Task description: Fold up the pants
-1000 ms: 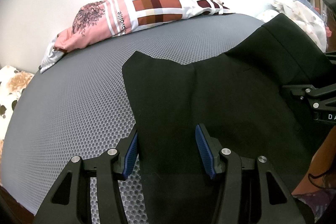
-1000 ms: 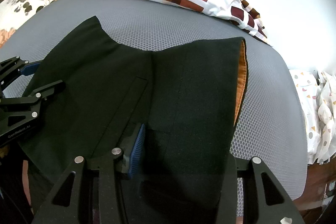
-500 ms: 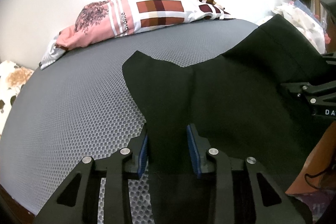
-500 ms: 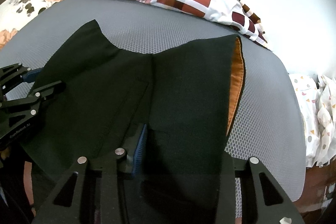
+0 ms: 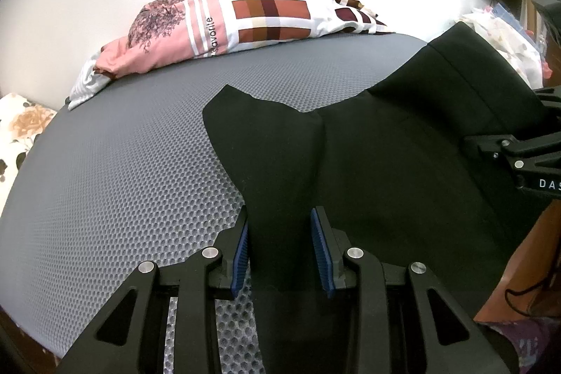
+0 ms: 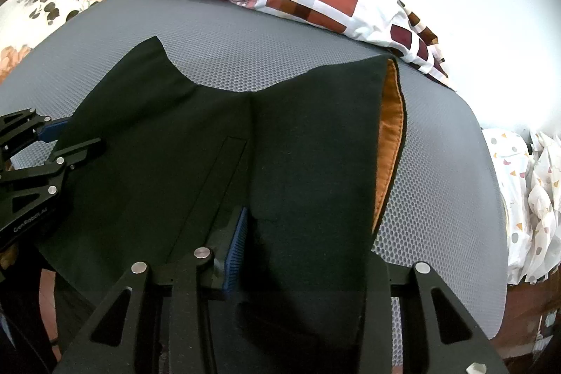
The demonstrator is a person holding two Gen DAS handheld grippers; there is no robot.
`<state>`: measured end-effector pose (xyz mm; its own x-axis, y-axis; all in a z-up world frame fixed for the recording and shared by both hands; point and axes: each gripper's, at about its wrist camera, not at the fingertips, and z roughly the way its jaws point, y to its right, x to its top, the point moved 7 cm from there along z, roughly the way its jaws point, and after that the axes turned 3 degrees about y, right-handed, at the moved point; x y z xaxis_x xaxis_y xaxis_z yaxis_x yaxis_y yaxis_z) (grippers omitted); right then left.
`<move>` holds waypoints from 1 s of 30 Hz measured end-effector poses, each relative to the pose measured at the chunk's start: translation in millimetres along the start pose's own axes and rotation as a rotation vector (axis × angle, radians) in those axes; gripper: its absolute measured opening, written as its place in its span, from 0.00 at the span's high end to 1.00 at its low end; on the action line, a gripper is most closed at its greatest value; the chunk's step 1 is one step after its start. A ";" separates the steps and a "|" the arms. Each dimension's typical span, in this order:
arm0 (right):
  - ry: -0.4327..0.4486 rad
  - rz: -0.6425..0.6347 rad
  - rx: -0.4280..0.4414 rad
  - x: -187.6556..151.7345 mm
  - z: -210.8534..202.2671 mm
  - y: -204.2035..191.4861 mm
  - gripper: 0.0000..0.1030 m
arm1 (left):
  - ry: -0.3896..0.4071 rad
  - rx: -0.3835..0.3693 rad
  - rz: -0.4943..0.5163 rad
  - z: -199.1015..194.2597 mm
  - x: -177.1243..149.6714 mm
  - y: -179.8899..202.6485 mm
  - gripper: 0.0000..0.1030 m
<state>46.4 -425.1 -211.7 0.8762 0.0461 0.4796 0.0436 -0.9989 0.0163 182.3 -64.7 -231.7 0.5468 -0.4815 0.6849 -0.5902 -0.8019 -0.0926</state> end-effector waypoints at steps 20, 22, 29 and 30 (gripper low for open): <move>-0.001 -0.008 0.004 5.4 3.8 -1.8 0.65 | -0.004 -0.010 -0.016 -1.3 7.7 -16.1 0.71; -0.001 -0.009 0.004 4.7 3.1 -0.6 0.65 | -0.006 -0.011 -0.016 2.3 12.6 -10.5 0.71; -0.001 -0.009 0.006 5.6 3.5 -1.5 0.65 | -0.015 -0.013 -0.019 10.3 23.6 -1.0 0.71; -0.002 -0.011 0.005 5.1 3.2 -0.7 0.65 | -0.017 -0.013 -0.018 12.7 26.8 4.1 0.71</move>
<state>52.3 -424.1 -212.1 0.8766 0.0566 0.4779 0.0553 -0.9983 0.0168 202.1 -85.4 -222.9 0.5673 -0.4729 0.6742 -0.5876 -0.8060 -0.0709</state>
